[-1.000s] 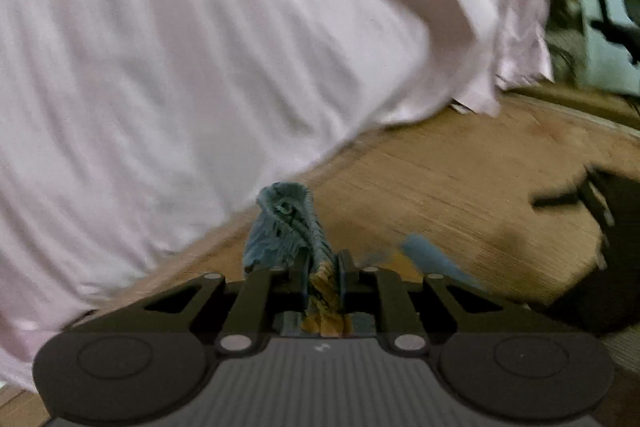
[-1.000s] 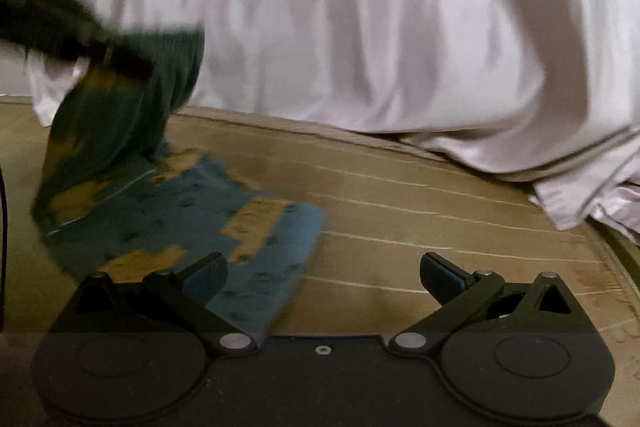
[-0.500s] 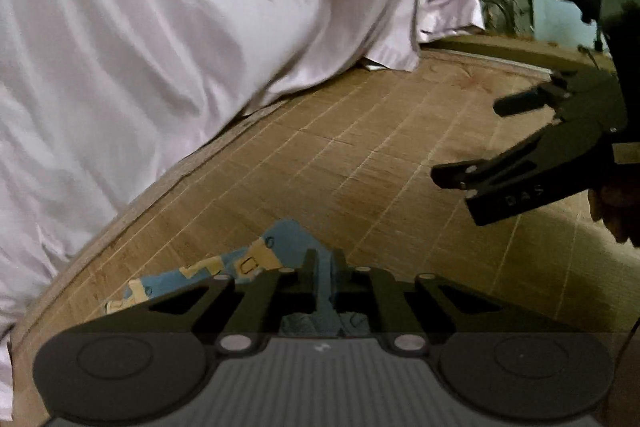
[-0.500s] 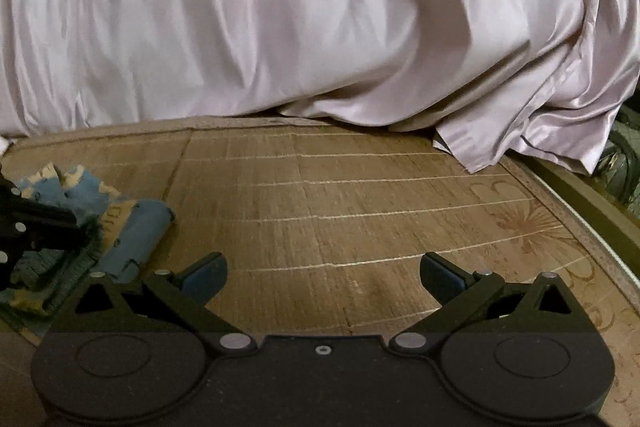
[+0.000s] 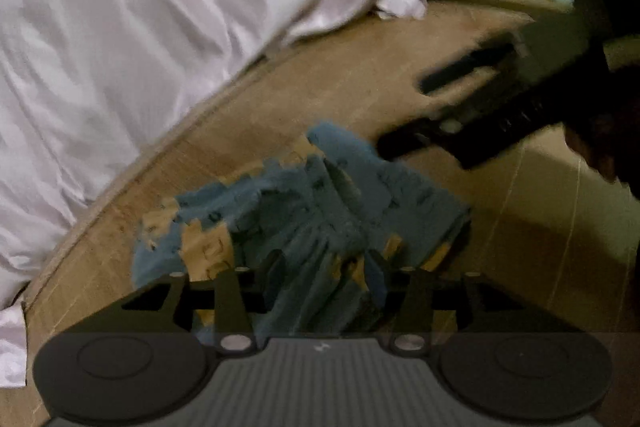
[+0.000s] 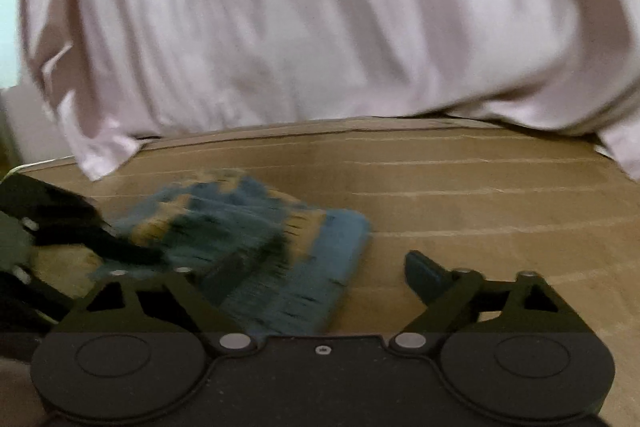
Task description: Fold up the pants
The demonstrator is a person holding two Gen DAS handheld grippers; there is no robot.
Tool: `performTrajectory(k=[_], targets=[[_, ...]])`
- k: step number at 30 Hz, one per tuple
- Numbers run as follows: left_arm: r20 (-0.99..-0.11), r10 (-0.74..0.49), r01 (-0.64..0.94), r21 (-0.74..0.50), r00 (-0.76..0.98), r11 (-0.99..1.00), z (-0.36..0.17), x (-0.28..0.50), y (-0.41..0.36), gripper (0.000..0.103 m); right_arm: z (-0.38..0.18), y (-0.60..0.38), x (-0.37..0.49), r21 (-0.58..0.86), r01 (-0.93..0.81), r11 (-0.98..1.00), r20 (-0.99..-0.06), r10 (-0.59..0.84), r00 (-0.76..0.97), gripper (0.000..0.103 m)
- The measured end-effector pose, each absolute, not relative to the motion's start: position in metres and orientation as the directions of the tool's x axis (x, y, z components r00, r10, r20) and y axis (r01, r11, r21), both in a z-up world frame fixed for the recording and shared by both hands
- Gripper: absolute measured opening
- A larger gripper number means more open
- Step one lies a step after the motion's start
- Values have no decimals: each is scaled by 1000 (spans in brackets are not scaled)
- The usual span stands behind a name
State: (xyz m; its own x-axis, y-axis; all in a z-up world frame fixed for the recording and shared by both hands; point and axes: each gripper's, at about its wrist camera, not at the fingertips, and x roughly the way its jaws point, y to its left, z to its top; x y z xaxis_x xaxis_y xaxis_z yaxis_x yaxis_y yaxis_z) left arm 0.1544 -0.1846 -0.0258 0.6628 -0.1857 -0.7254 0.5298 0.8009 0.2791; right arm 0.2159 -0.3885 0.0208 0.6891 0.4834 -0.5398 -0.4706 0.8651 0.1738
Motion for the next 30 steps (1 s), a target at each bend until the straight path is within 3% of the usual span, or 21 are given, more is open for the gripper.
performTrajectory(k=[1,5,7,8,10,12,22,25,26,28,30], targets=[[-738,-191,539,265,647,799,-29,157,-183,34,23,-380,221,185,-496,848,-540,510,670,84],[-766,-226,535,177,602,826,-35,173,-170,25,17,-354,248,233,-520,822,-599,543,588,69],[-773,-250,520,118,583,846,-36,178,-162,14,12,-350,259,294,-481,826,-621,548,560,40],[-773,-253,508,103,582,855,-36,179,-159,10,10,-350,264,322,-453,832,-628,545,556,34],[-772,-268,497,71,576,865,-35,182,-154,4,8,-351,266,343,-396,852,-635,521,571,5],[-761,-307,481,8,572,877,-29,183,-145,3,11,-354,264,368,-361,857,-626,515,586,1],[-703,-435,511,-118,563,852,2,178,-153,3,60,-380,241,314,-309,898,-560,438,703,0],[-708,-440,528,-111,553,842,-3,182,-163,3,55,-387,243,329,-286,900,-592,433,680,1],[-713,-434,527,-106,551,843,-6,183,-164,3,50,-388,245,351,-282,893,-616,447,649,7],[-732,-414,527,-88,541,845,-14,184,-162,3,38,-387,249,381,-270,884,-643,463,610,40],[-755,-396,532,-73,523,844,-23,183,-161,3,29,-383,255,393,-284,875,-651,483,585,56]])
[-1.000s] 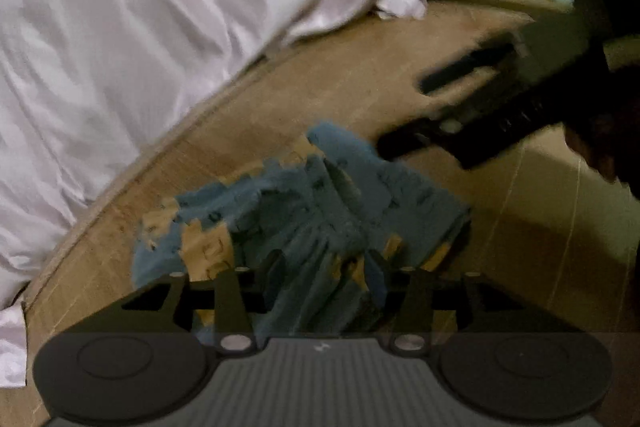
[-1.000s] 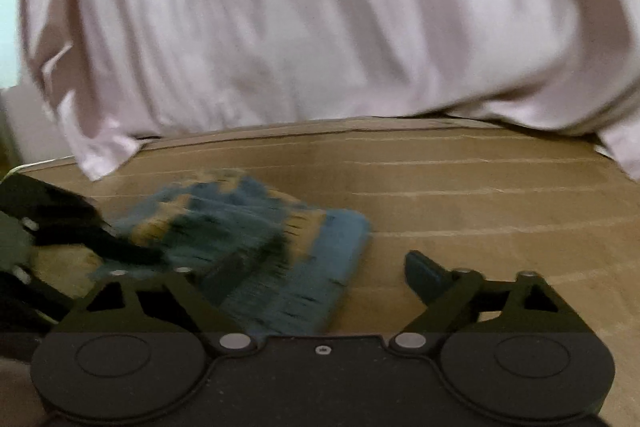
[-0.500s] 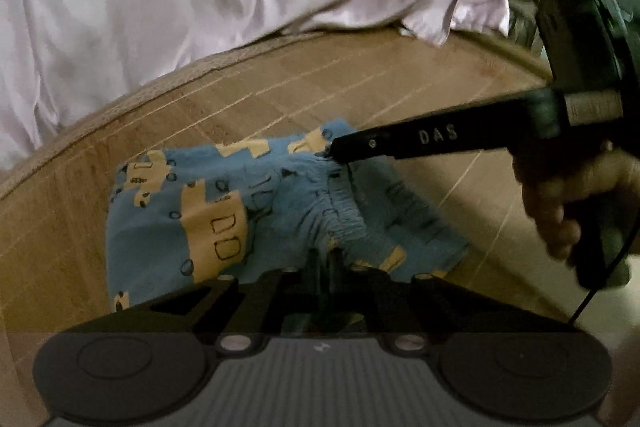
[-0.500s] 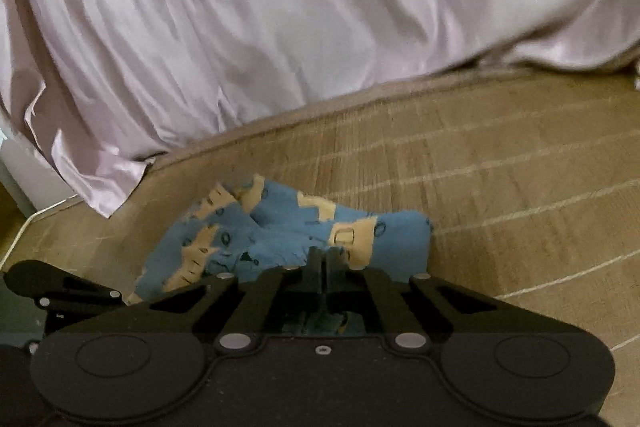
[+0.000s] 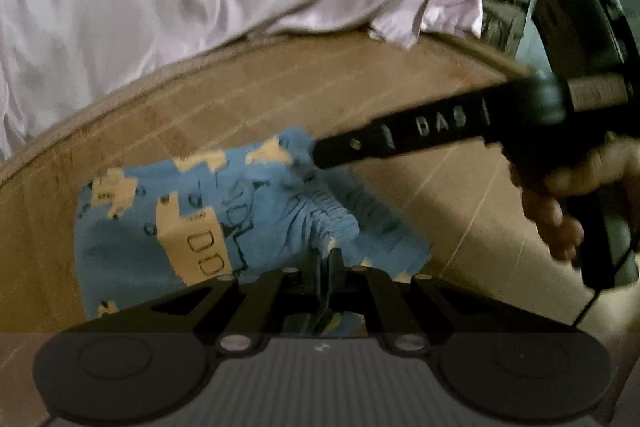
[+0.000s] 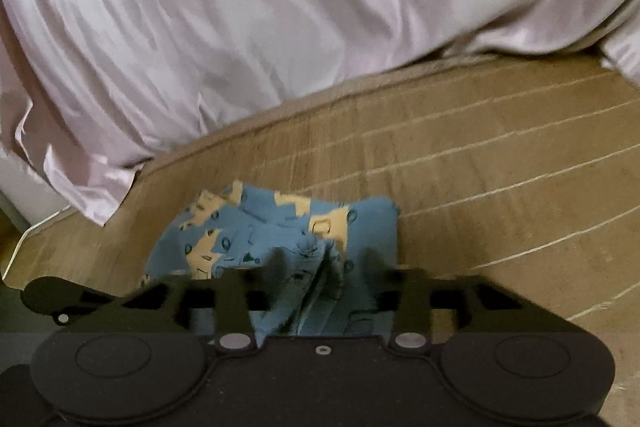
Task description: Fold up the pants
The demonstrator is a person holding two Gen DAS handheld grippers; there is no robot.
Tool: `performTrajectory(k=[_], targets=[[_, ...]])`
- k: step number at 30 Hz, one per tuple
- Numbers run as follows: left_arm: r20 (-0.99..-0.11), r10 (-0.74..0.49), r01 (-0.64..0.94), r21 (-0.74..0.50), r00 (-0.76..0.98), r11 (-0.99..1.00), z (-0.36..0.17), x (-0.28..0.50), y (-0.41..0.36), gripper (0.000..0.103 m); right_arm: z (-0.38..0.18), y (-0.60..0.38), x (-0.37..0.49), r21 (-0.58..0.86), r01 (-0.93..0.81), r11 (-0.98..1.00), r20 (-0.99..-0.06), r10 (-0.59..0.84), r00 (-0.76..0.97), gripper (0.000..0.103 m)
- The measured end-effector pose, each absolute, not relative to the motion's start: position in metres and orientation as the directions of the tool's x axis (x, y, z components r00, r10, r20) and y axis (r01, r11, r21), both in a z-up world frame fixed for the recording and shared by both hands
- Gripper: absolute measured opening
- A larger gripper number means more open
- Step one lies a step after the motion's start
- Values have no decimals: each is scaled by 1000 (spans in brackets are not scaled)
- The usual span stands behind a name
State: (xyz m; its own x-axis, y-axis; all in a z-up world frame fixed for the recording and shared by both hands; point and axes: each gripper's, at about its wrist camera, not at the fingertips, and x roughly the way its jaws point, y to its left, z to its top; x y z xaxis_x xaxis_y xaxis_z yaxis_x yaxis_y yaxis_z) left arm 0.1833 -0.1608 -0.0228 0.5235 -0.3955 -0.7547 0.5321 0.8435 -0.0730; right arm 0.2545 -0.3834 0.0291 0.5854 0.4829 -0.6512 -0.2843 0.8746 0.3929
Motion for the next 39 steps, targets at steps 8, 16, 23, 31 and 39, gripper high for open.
performTrajectory(k=[8,16,23,31,39], targets=[[-772,-379,550,-46,510,834,-35,180,-158,3,3,-358,276,390,-304,869,-698,494,518,27],[-734,-445,560,-107,513,822,-7,175,-154,3,42,-371,250,368,-325,871,-605,490,628,11],[-714,-490,621,-99,500,778,-7,175,-182,4,60,-374,256,193,-330,924,-691,367,623,12],[-756,-504,608,-181,417,773,-35,183,-164,37,20,-387,235,104,-255,961,-710,251,657,64],[-678,-319,293,-158,662,943,-19,181,-83,59,26,-378,195,109,-177,978,-664,204,720,84]])
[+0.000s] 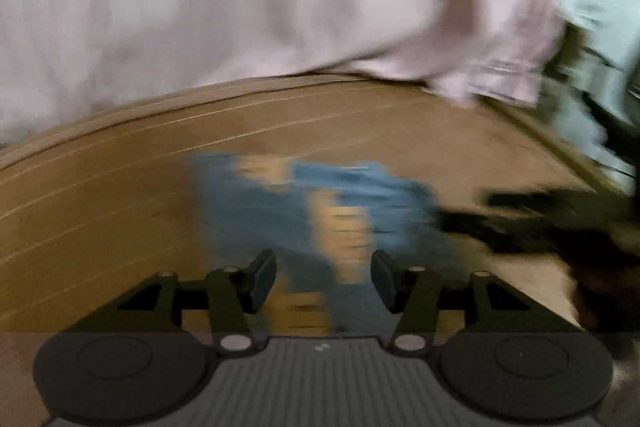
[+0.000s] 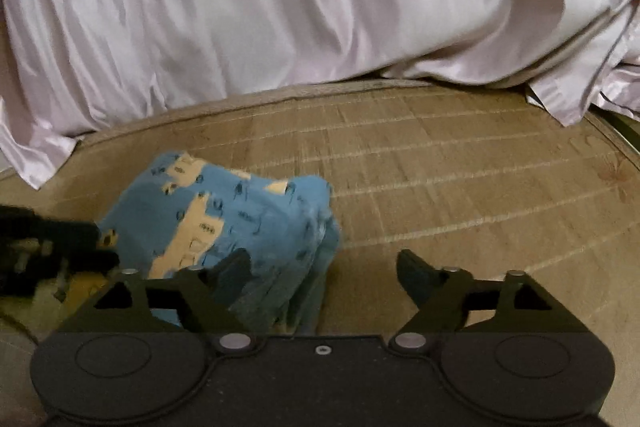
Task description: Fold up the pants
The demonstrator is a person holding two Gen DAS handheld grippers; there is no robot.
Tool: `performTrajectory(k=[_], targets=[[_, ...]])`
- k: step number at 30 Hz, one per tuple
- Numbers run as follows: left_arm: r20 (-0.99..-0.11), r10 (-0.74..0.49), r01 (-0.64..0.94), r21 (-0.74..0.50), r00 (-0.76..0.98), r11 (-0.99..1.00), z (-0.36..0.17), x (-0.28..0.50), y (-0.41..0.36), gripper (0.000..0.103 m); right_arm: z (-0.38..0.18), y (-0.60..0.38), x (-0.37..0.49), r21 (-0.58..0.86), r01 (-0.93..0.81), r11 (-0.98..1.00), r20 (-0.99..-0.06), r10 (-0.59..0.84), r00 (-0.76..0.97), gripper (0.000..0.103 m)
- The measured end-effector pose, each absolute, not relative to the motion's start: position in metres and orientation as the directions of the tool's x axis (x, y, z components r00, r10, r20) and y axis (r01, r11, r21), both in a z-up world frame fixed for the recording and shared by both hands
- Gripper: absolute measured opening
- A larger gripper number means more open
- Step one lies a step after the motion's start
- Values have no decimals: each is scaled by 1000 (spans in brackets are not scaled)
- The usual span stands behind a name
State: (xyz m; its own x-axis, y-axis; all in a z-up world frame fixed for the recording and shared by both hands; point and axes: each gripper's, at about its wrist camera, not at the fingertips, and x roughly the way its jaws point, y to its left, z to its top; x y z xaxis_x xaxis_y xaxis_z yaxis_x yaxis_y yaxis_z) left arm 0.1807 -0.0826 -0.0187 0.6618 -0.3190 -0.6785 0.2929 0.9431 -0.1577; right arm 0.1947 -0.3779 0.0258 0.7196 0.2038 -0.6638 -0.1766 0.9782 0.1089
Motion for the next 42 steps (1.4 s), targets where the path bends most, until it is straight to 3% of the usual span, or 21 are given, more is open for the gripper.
performTrajectory(k=[2,4,6,11,14,17,21,25,33,42], targets=[[-738,-228,221,-110,635,969,-30,192,-76,59,9,-373,190,44,-150,988,-691,139,709,86],[-793,-153,211,-31,590,977,-43,201,-75,63,0,-379,183,51,-118,992,-679,121,724,102],[-800,-148,219,-20,582,975,-49,199,-72,74,-1,-386,179,46,-123,991,-680,121,723,102],[-790,-149,233,-8,594,973,-43,189,-68,78,15,-381,165,-74,-128,989,-601,58,797,102],[-739,-152,235,9,656,972,-30,187,-69,86,27,-376,174,-50,-148,988,-552,96,828,102],[-714,-101,209,64,693,976,-26,202,-81,91,28,-363,195,-93,-171,981,-549,93,831,102],[-770,-25,166,106,637,980,-46,214,-82,92,2,-357,231,-215,-154,964,-622,-13,783,102],[-768,-69,143,30,636,989,-49,209,-68,92,11,-374,234,-143,-169,975,-623,44,781,102],[-777,-80,121,-5,624,993,-46,210,-61,97,26,-370,205,-128,-196,972,-616,77,784,102],[-763,-100,99,-47,638,994,-36,190,-55,101,23,-383,157,25,-133,991,-631,119,767,102]])
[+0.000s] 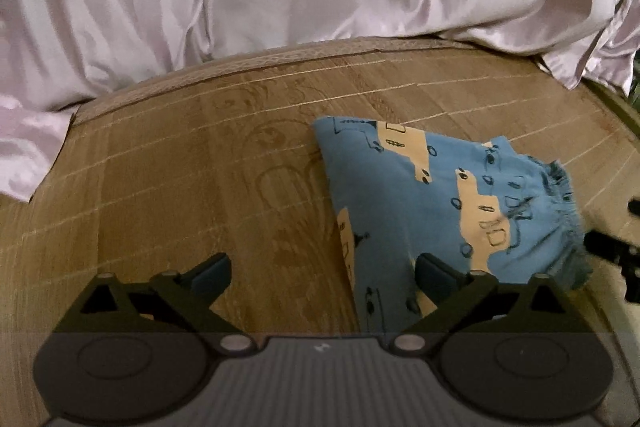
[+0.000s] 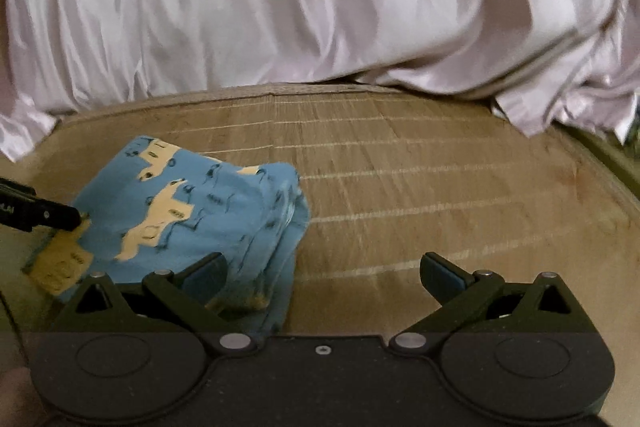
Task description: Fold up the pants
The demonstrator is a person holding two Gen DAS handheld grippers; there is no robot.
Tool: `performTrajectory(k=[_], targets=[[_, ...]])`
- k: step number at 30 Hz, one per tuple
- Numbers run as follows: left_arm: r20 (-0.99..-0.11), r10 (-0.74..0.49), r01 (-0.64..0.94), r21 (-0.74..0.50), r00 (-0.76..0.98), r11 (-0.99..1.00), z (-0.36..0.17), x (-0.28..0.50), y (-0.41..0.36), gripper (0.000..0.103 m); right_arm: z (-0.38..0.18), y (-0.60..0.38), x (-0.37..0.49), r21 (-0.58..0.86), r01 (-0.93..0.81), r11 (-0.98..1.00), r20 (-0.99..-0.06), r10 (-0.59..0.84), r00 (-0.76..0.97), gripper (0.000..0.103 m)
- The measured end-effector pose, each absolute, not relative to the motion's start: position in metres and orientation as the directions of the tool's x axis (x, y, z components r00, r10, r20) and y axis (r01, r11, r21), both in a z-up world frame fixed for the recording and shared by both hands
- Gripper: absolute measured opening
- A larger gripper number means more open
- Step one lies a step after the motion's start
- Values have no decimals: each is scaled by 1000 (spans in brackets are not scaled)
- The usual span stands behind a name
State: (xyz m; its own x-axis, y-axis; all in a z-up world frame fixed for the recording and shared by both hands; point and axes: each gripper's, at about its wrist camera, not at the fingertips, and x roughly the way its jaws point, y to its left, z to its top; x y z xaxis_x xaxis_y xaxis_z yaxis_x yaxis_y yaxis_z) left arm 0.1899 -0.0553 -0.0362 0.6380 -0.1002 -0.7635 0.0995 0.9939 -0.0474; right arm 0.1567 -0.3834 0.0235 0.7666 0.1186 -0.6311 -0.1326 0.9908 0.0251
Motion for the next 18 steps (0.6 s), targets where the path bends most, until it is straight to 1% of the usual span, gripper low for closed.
performTrajectory(k=[2,6,8,15,18], targets=[[-757,-125,96,-82,641,992,-34,180,-54,101,21,-386,151,68,-123,990,-640,138,756,102],[-746,-179,102,-149,641,984,-34,161,-54,103,13,-381,154,110,-134,985,-702,172,691,102],[-756,-199,112,-165,624,980,-37,156,-56,103,10,-379,154,145,-141,979,-720,202,664,102],[-804,-197,100,-171,560,980,-45,159,-55,103,6,-374,151,163,-182,970,-726,242,644,102],[-810,-194,88,-175,553,981,-45,162,-52,103,9,-371,153,144,-236,961,-717,266,644,102]])
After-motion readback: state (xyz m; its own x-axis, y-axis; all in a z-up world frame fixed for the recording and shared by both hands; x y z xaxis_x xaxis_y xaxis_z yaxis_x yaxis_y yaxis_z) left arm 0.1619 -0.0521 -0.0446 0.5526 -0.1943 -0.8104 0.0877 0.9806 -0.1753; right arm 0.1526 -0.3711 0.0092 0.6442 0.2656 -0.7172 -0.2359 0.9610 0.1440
